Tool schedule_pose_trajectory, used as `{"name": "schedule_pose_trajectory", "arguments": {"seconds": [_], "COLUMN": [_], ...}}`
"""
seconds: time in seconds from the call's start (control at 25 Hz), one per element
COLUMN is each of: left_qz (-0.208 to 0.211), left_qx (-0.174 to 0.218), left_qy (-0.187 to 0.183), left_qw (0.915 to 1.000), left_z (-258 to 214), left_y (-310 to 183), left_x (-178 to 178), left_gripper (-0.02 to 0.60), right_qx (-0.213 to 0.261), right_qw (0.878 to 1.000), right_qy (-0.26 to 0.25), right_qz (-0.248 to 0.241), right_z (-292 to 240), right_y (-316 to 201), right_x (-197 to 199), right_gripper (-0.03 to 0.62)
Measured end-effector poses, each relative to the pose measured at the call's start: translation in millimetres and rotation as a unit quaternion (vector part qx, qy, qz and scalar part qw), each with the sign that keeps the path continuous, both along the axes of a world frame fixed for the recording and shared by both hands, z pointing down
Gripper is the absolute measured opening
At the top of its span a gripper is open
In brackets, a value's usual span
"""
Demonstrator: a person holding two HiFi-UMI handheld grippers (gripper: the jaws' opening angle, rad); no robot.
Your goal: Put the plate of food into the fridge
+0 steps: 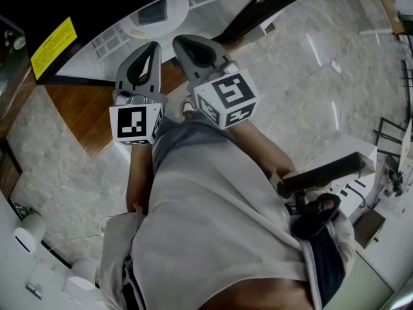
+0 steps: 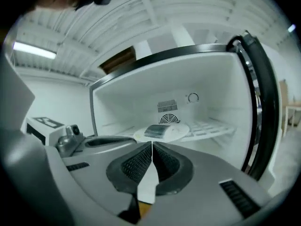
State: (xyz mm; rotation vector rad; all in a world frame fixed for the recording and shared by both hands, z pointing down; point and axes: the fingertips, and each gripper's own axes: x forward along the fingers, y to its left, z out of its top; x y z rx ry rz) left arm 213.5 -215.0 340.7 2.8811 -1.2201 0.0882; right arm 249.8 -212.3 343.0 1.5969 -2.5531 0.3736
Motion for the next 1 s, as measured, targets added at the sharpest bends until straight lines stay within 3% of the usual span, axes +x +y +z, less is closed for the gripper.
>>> {"name": "schedule_pose_trajectory", "arguments": {"seconds": [0.08, 0.2, 0.48, 0.84, 1.0], "left_qz": [-0.018, -0.03, -0.031, -0.032, -0.026], "left_qx": [0.004, 0.003, 0.009, 0.005, 0.005], "left_qy": [-0.01, -0.022, -0.026, -0.024, -0.021], "left_qw": [0.9998, 0.9993, 0.9992, 0.9992, 0.9994], "left_z": [1.7, 3.9, -0.7, -5.3, -7.3], "left_y": [-3.0, -7.8, -20.6, -35.9, -36.2], "left_x": [-10.3, -18.7, -18.3, -16.1, -10.9], "left_gripper": [0.018, 0.018, 0.018, 0.018, 0.018], "right_qx": [0.016, 0.034, 0.02, 0.007, 0.012], "right_qw": [0.999, 0.997, 0.999, 0.998, 0.999], "right_qy": [0.045, 0.066, 0.049, 0.062, 0.038], "right_qz": [-0.002, -0.007, -0.008, -0.014, -0.02], "right_z": [-2.9, -8.4, -4.6, 7.1, 1.7], "right_y": [-2.2, -5.5, -16.1, -26.8, -30.5], "right_x": [-12.8, -24.0, -25.5, -25.0, -25.3], "right_gripper": [0.025, 0.025, 0.026, 0.026, 0.025]}}
